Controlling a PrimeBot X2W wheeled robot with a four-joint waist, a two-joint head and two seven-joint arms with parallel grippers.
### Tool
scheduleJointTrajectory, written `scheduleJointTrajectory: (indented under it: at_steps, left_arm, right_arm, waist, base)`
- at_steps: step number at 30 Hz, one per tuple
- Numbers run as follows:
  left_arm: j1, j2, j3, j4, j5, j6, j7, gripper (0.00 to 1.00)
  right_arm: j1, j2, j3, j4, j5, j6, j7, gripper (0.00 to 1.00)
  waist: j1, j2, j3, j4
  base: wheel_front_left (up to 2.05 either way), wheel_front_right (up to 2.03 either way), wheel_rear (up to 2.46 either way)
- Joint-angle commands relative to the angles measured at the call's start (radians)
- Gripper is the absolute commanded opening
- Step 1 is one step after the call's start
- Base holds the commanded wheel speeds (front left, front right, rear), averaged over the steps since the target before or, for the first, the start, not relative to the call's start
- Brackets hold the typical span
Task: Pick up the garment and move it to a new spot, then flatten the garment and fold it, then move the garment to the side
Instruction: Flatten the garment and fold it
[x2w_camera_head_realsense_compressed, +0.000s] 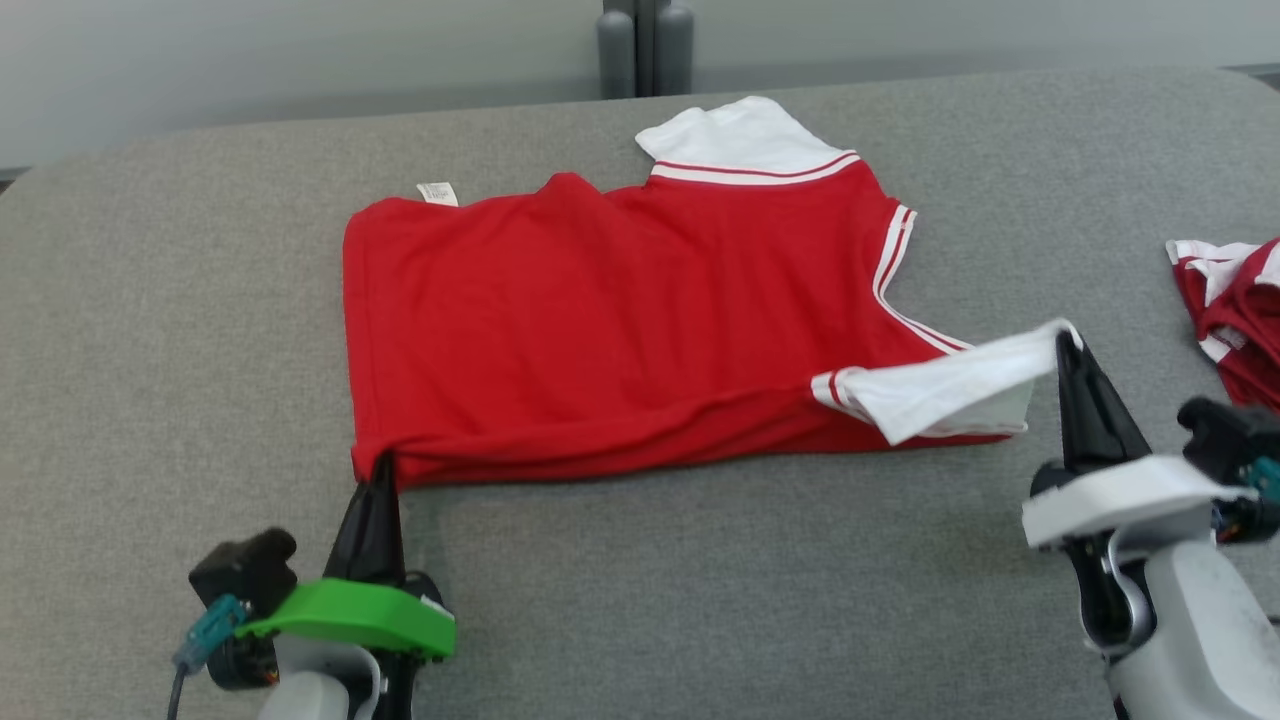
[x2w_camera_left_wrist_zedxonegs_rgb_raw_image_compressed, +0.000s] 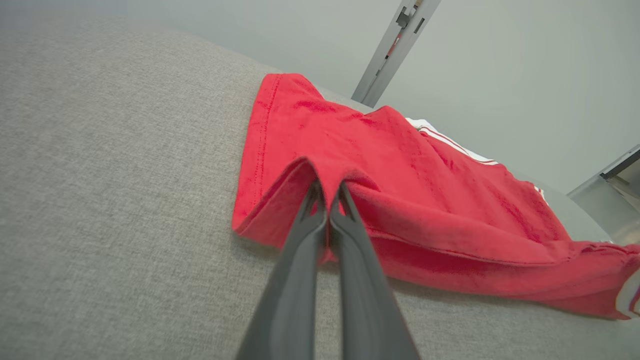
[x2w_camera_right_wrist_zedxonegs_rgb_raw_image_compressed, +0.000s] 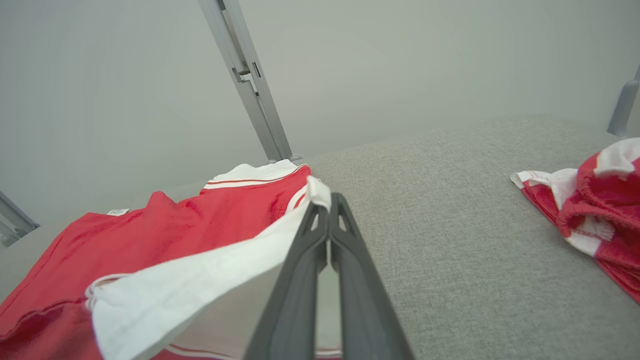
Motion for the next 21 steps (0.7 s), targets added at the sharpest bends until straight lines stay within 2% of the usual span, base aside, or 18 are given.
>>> scheduleJointTrajectory:
  at_steps: [1, 8, 13, 14, 15, 16, 21]
  left_arm:
    - [-0.067, 0.007, -0.006, 0.019, 0.000, 0.002, 0.001, 0.00]
    - [-0.210, 0.006, 0.000, 0.093, 0.031, 0.002, 0.001, 0.00]
    - [-0.273, 0.007, 0.020, 0.134, 0.042, 0.002, 0.001, 0.00]
    - [-0.280, 0.007, 0.027, 0.139, 0.042, 0.002, 0.001, 0.33]
    - [-0.283, 0.006, 0.031, 0.142, 0.039, 0.002, 0.001, 1.00]
    - [-0.286, 0.007, 0.042, 0.138, 0.037, 0.002, 0.001, 1.00]
    - [-0.235, 0.006, 0.090, 0.084, 0.049, 0.002, 0.001, 1.00]
  right_arm:
    - [-0.084, -0.005, 0.015, 0.032, -0.025, -0.002, -0.004, 0.00]
    - [-0.303, -0.017, 0.044, 0.161, -0.109, -0.002, -0.004, 0.00]
    - [-0.396, -0.007, 0.027, 0.233, -0.162, -0.002, -0.004, 0.00]
    - [-0.406, -0.007, 0.022, 0.250, -0.174, -0.002, -0.004, 0.01]
    - [-0.413, -0.008, 0.020, 0.256, -0.183, -0.002, -0.004, 0.48]
    - [-0.421, -0.005, 0.013, 0.250, -0.188, -0.002, -0.005, 1.00]
    - [-0.348, 0.005, -0.030, 0.162, -0.222, -0.002, -0.003, 1.00]
  waist:
    - [0.0000, -0.0001, 0.055, 0.013]
    - [0.0000, -0.0001, 0.126, 0.019]
    - [0.0000, -0.0001, 0.166, 0.027]
    - [0.0000, -0.0001, 0.171, 0.028]
    - [0.0000, -0.0001, 0.174, 0.029]
    - [0.0000, -0.0001, 0.178, 0.030]
    - [0.0000, -0.0001, 0.181, 0.031]
  base:
    - [0.00, 0.00, 0.00]
    - [0.00, 0.00, 0.00]
    - [0.00, 0.00, 0.00]
    - [0.00, 0.00, 0.00]
    - [0.00, 0.00, 0.00]
    - [0.00, 0.00, 0.00]
    - [0.00, 0.00, 0.00]
